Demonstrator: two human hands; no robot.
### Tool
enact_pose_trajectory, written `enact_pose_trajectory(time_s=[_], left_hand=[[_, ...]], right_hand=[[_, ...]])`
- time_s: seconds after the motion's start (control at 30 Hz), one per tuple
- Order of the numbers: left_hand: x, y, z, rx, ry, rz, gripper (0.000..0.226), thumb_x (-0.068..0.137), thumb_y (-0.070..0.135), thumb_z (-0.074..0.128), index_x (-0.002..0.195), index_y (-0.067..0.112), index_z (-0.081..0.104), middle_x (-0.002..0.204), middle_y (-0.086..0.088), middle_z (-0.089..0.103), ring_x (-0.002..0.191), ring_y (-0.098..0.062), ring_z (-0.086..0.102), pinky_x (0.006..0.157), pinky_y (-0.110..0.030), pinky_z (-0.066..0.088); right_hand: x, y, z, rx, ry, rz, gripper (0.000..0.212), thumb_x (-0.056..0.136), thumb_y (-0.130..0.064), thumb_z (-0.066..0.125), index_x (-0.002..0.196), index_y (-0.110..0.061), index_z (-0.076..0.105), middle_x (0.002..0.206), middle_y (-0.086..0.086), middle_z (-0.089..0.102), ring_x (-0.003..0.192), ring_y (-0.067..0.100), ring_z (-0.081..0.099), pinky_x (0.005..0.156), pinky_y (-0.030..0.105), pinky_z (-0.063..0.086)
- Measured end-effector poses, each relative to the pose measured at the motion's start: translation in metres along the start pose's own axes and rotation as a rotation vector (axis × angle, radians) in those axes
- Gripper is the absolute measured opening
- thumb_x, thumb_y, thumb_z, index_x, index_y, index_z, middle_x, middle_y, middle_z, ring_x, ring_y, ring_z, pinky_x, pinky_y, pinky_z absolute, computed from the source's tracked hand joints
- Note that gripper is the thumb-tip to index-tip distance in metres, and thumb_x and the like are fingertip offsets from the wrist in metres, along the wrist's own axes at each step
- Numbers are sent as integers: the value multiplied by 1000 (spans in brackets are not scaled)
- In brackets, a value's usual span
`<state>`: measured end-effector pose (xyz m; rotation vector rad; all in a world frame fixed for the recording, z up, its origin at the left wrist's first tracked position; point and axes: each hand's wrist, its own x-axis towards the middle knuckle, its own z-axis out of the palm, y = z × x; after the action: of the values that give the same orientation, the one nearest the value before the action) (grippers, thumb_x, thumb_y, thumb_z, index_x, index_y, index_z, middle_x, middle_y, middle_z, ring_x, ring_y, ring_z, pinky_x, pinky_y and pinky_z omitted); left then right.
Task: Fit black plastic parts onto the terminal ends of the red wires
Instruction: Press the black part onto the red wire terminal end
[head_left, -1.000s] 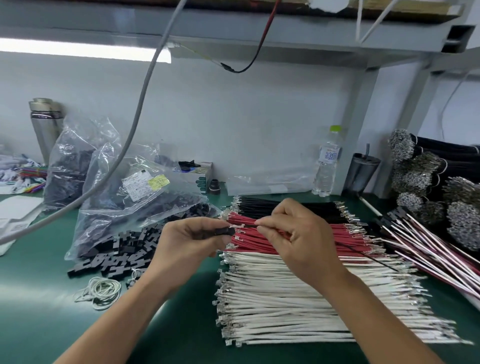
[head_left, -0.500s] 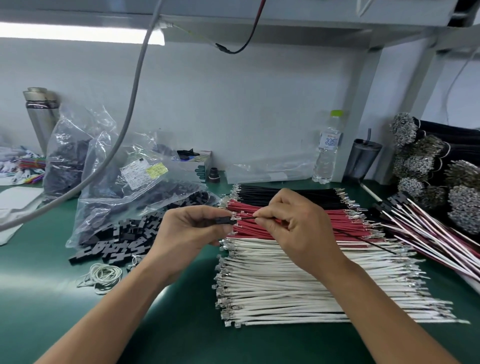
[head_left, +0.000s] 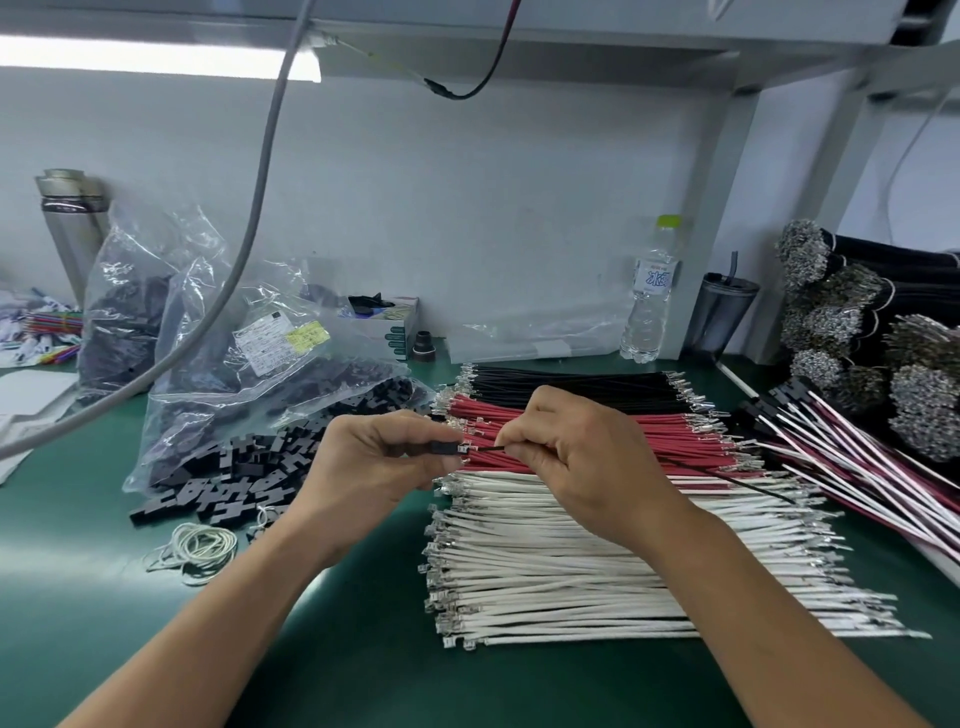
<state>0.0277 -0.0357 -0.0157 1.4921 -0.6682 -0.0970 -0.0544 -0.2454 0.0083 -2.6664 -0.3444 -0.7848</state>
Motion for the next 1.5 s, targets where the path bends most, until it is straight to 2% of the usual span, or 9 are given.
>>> enact_pose_trajectory(time_s=[0.17,0.37,0.53,0.97,1.17,1.23,1.3,1.37,1.5], left_hand=[[0,-1,-3,-35,-39,-101,26,64,13,86,90,17,85,81,-15,78,66,-17,70,62,-23,58],[-1,-3,-1,75,-41,-79,25,67,21,86,92,24,84,80,-12,78,64,-17,70,60,-22,57],[0,-3,4,36,16,-70,24,66,21,86,90,22,84,78,-14,78,60,-17,68,56,-21,57],[0,-6,6,27,24,-20,25,68,21,86,92,23,84,82,-11,79,65,-23,73,67,-27,62],[8,-9,5,-85,218,-125,19,73,19,86,91,20,83,83,-12,79,59,-17,69,56,-23,58],[9,-10,-1,-142,258,-166,17,76,16,84,93,18,83,87,-12,80,60,-17,69,56,-23,58],[9,-10,-3,-171,260,-184,16,79,13,83,95,15,83,90,-13,80,60,-17,68,56,-23,57],[10,-10,-2,-175,257,-193,17,78,13,83,95,14,83,90,-13,80,59,-17,68,55,-23,57],[9,-9,-1,-187,248,-209,28,69,19,84,96,13,82,90,-13,80,59,-16,68,54,-23,57]], right_hand=[[1,1,1,107,-29,41,11,96,-29,66,100,-26,76,89,-11,59,80,9,57,72,38,49],[-1,-10,14,-31,37,-3,13,98,-31,62,100,-24,73,88,-17,53,78,3,49,64,26,38],[0,-2,16,26,100,57,12,96,-34,64,94,-26,73,88,-15,58,80,3,55,64,23,40],[3,-9,25,-67,167,-60,14,97,-28,65,91,-17,70,87,-9,57,79,10,55,64,28,46],[9,6,13,-287,462,-147,6,92,-22,73,91,-17,71,88,-4,59,84,14,49,71,22,40],[9,11,23,-294,309,-62,5,90,-21,74,96,-21,74,88,-8,63,84,13,53,66,21,42],[10,19,37,-267,111,102,22,94,-29,69,115,-26,73,103,-11,65,99,13,55,72,25,45],[14,27,44,-224,35,188,30,97,-35,63,126,-29,68,111,-12,64,107,13,52,77,27,43],[15,28,45,-226,83,178,9,92,-29,71,96,-30,78,90,-14,64,90,9,55,60,19,32]])
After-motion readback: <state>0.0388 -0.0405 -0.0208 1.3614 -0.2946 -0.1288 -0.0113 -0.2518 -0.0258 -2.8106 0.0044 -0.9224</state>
